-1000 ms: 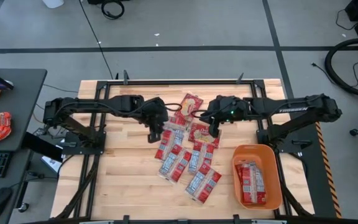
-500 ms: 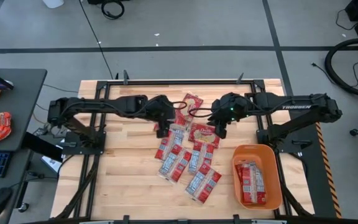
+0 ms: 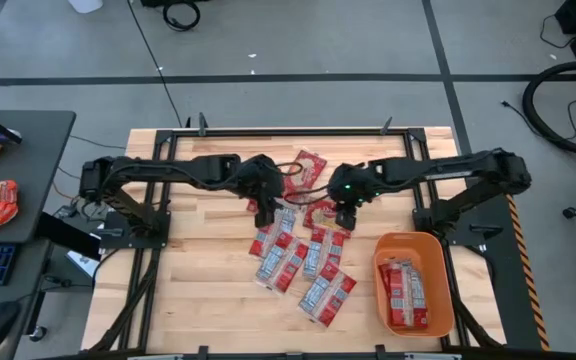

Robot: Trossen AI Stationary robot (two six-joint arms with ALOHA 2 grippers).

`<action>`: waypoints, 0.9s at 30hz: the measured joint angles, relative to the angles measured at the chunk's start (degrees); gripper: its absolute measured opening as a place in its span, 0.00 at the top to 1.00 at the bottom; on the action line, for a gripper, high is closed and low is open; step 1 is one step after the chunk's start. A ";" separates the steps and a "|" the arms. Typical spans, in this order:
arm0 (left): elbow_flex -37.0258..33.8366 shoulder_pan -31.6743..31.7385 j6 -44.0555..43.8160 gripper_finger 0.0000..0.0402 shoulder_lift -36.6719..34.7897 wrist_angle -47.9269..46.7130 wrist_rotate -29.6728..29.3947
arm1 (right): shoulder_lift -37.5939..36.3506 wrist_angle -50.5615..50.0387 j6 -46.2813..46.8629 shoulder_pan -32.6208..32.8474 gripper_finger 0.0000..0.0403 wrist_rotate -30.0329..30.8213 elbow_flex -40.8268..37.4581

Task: Sort popcorn bags into baskets
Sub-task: Put the red popcorn bag into the orange bin

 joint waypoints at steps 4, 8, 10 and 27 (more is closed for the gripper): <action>-0.04 -0.05 -5.42 0.65 -1.76 -2.07 0.05 | 5.37 6.24 -3.33 -1.90 0.59 -0.17 -0.33; -0.02 -0.07 -10.89 0.65 -3.31 -5.25 1.37 | 10.37 12.73 -5.48 -5.35 0.57 -4.08 -0.28; -0.07 -0.06 -12.16 0.65 -3.55 -6.64 4.64 | 12.65 14.32 -5.86 -7.28 0.57 -6.60 -0.28; -0.04 -3.41 -14.27 0.65 -3.96 -8.99 11.40 | 23.72 16.67 -10.39 -14.76 0.41 -15.28 -0.28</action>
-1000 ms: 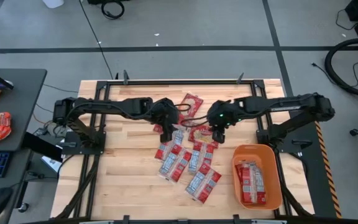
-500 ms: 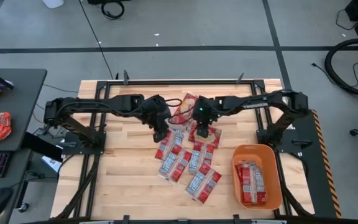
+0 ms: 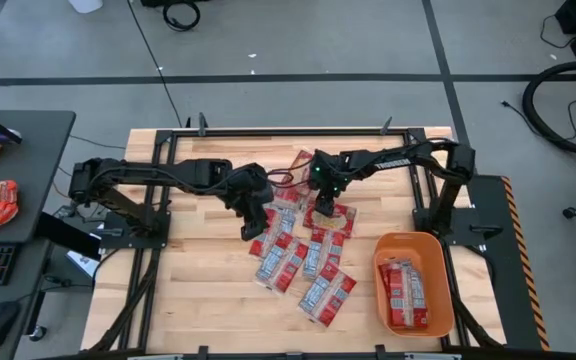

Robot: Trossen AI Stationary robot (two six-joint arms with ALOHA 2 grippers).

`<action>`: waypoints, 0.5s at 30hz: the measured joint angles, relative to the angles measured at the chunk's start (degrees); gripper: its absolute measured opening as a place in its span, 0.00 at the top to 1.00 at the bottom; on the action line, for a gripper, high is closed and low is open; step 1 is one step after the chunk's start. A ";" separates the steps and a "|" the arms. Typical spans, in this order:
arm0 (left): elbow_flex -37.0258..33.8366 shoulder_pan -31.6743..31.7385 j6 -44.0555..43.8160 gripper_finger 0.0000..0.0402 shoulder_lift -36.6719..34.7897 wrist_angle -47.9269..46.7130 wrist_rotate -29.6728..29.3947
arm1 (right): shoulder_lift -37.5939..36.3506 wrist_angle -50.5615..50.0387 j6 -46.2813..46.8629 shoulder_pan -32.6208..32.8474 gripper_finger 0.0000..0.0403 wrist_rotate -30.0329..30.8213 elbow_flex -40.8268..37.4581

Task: Sort popcorn bags into baskets
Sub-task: Put the red popcorn bag into the orange bin

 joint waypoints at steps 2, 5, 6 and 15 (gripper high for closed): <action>0.00 -0.38 -0.04 0.65 0.00 -0.13 0.00 | 1.06 0.41 -1.20 0.46 0.43 0.42 0.18; 0.00 -0.92 -0.04 0.65 0.00 -0.91 -0.03 | 2.06 0.64 -1.74 0.85 0.48 0.68 0.32; 0.00 -0.99 -0.04 0.65 0.00 -1.25 -0.03 | 2.19 0.67 -1.92 0.91 0.50 0.90 0.31; 0.00 -1.53 -0.46 0.65 0.00 -2.90 -0.04 | 2.41 1.87 -2.42 0.89 0.80 1.42 0.22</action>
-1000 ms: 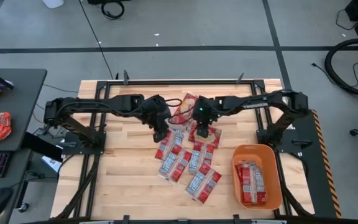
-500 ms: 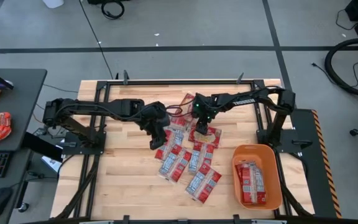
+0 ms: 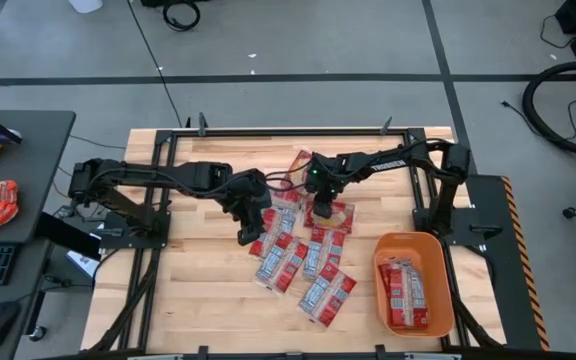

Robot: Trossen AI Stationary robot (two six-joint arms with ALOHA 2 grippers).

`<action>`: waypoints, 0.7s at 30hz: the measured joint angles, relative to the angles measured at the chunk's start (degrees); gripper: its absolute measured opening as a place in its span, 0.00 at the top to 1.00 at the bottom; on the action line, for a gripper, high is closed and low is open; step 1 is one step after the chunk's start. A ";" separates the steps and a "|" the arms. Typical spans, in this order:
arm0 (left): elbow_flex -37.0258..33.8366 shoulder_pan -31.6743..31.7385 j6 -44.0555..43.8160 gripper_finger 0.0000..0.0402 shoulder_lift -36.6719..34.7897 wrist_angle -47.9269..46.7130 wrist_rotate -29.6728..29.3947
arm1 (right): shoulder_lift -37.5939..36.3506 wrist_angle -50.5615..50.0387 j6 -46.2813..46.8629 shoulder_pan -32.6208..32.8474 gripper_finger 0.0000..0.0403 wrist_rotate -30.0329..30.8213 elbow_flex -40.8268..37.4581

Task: Sort popcorn bags into baskets
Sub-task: Put the red popcorn bag into the orange bin

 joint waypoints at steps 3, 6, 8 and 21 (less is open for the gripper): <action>0.00 0.00 -0.02 0.65 0.00 -0.01 0.00 | -0.61 0.24 1.26 0.00 0.87 -0.37 -0.11; 0.00 0.00 -0.02 0.65 0.02 -0.05 0.00 | -1.75 -0.33 1.33 0.02 0.92 -0.22 -0.31; 0.00 -0.01 0.02 0.65 0.02 -0.05 -0.02 | -2.75 -0.98 1.42 0.07 0.93 0.06 -0.39; 0.02 -1.88 -0.23 0.65 4.77 8.78 -8.21 | -17.40 -4.58 8.27 2.40 0.96 2.49 -0.39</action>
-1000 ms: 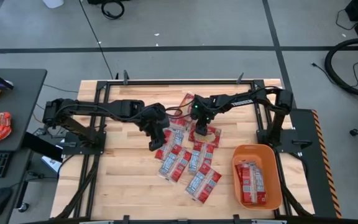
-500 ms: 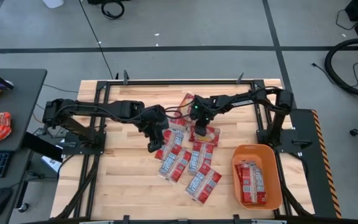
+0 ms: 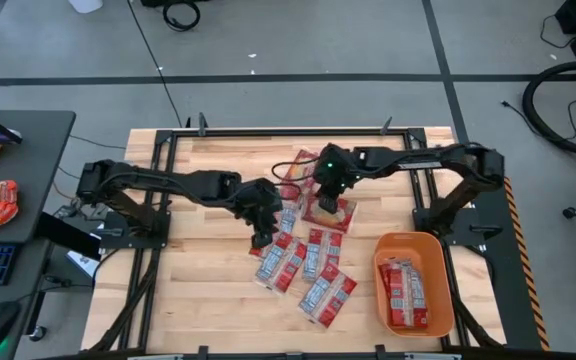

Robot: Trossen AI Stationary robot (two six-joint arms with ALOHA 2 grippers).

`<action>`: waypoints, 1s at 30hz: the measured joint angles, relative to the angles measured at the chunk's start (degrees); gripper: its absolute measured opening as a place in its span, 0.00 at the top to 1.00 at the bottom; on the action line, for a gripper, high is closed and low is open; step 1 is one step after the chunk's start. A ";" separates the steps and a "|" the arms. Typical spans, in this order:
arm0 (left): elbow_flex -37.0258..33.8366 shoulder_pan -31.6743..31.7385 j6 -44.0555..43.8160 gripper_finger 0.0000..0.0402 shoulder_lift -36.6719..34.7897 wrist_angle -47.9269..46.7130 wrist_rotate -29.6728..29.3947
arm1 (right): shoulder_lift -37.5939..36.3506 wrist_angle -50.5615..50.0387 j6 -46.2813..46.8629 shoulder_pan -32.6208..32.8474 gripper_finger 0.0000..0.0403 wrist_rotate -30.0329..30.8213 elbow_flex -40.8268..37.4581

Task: Sort popcorn bags into baskets
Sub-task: Put the red popcorn bag into the orange bin

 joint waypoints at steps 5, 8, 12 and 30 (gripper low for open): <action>-0.04 2.82 0.25 0.65 3.07 0.32 3.89 | -8.37 -1.13 6.93 2.15 0.96 0.11 0.02; -0.03 4.00 0.68 0.65 3.53 1.02 5.74 | -13.48 -1.13 12.63 4.46 0.96 0.34 0.05; -0.04 5.10 0.82 0.65 3.49 1.11 5.90 | -19.73 -0.51 23.02 9.60 0.96 2.16 0.13; -0.04 5.34 0.28 0.65 3.47 3.76 5.28 | -28.44 -31.02 73.57 48.77 0.96 22.40 0.17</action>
